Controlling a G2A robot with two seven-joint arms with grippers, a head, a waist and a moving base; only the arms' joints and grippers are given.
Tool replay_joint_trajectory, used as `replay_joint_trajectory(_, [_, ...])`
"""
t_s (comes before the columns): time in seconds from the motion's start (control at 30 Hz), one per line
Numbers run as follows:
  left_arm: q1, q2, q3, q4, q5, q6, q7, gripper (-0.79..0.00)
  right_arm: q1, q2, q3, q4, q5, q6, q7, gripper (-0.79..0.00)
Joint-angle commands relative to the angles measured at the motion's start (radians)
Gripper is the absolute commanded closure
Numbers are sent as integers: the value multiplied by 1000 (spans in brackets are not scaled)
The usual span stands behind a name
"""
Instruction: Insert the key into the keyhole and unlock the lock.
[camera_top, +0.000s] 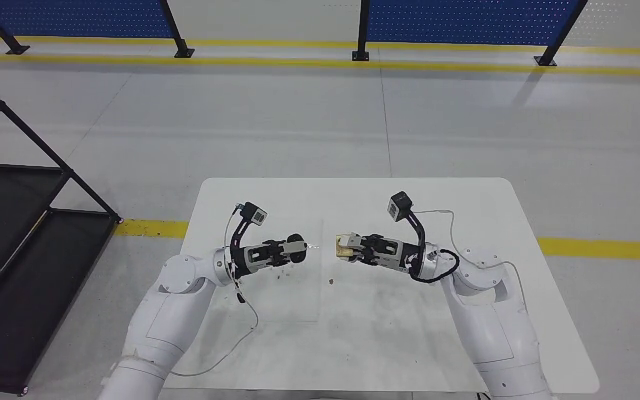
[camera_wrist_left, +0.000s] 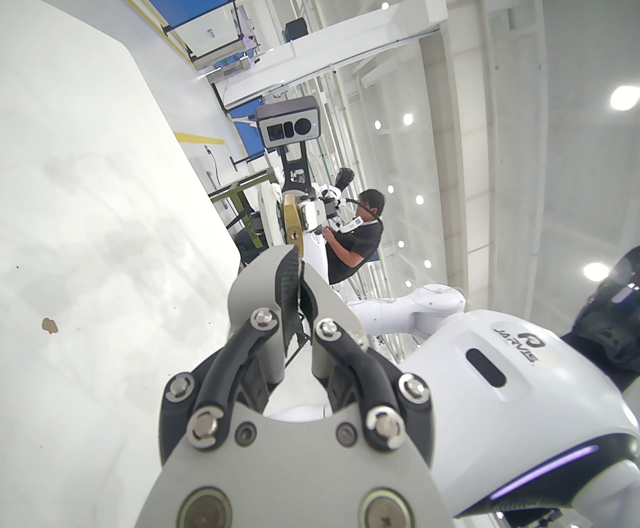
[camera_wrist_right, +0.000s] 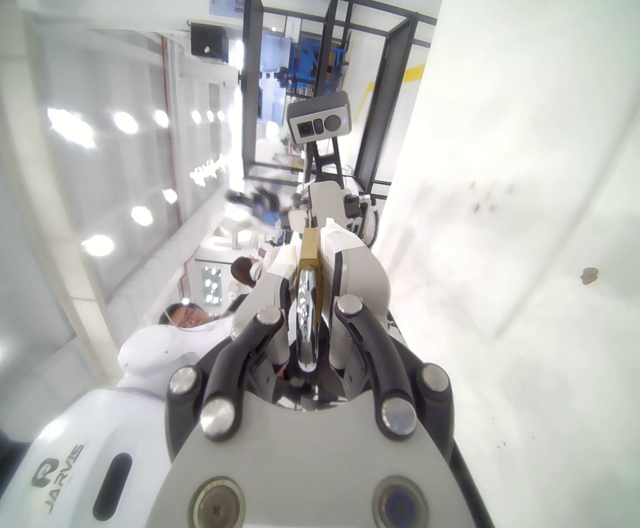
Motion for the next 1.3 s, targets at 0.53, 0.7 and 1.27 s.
replay_joint_trajectory(0.53, [35,-19,88,-27,11,-39,195,0,0,0,0,0,0,0,0,0])
replay_joint_trajectory(0.7, [32,-19,102,-35,20,-36,205,0,0,0,0,0,0,0,0,0])
replay_joint_trajectory(1.27, [32,-12,115,-59,38,-32,214,0,0,0,0,0,0,0,0,0])
